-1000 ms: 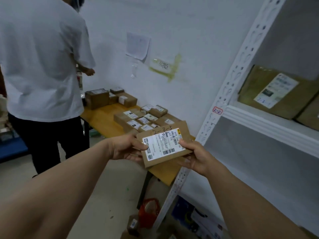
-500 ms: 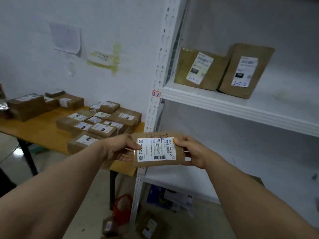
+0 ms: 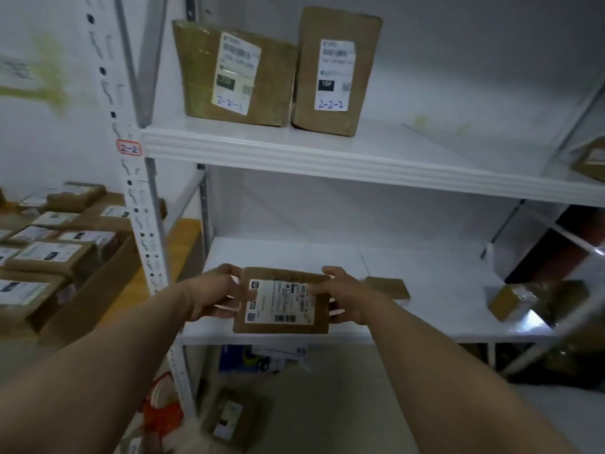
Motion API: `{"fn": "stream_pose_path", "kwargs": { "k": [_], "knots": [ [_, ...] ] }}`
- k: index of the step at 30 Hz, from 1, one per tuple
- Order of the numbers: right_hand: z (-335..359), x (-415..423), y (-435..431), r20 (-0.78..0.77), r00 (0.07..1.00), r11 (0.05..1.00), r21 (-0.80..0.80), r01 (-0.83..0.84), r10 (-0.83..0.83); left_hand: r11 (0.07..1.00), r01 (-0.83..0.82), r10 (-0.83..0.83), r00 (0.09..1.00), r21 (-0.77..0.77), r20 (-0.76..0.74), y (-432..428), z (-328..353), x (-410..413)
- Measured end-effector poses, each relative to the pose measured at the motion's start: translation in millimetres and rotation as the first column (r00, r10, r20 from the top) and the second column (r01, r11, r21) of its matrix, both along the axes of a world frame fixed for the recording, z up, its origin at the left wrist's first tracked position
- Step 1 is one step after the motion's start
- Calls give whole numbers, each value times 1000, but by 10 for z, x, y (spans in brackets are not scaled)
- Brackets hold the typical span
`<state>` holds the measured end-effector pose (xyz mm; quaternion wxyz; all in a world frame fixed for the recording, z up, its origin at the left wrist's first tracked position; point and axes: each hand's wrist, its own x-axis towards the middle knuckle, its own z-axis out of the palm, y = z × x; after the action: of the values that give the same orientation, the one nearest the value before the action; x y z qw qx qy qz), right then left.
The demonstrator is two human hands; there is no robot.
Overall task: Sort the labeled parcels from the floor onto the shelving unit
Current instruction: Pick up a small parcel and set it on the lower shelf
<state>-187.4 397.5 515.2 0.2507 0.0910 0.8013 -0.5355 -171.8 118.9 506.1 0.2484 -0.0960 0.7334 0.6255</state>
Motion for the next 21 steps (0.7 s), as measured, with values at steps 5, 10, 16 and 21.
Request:
{"fn": "stream_pose_path", "kwargs": {
  "k": [5,10,16,21],
  "knots": [
    [-170,-477,830,-164,965,948,278,-154,205,998,48,-49,998,-38,-34,1051,-128,-505],
    [-433,-794,1859,-143,908,734,643,-219,395,975,191,-193,981,-113,-14,2165,-389,-944],
    [-738,-1036,2866,-48,938,705,674,-224,344,944,289,-302,951,-162,-64,3486,-694,-1386],
    [-890,-1353,3619,-92,935,673,718,-176,342,944,271,-306,933,-191,-189,4503,-854,-1719]
  ]
}}
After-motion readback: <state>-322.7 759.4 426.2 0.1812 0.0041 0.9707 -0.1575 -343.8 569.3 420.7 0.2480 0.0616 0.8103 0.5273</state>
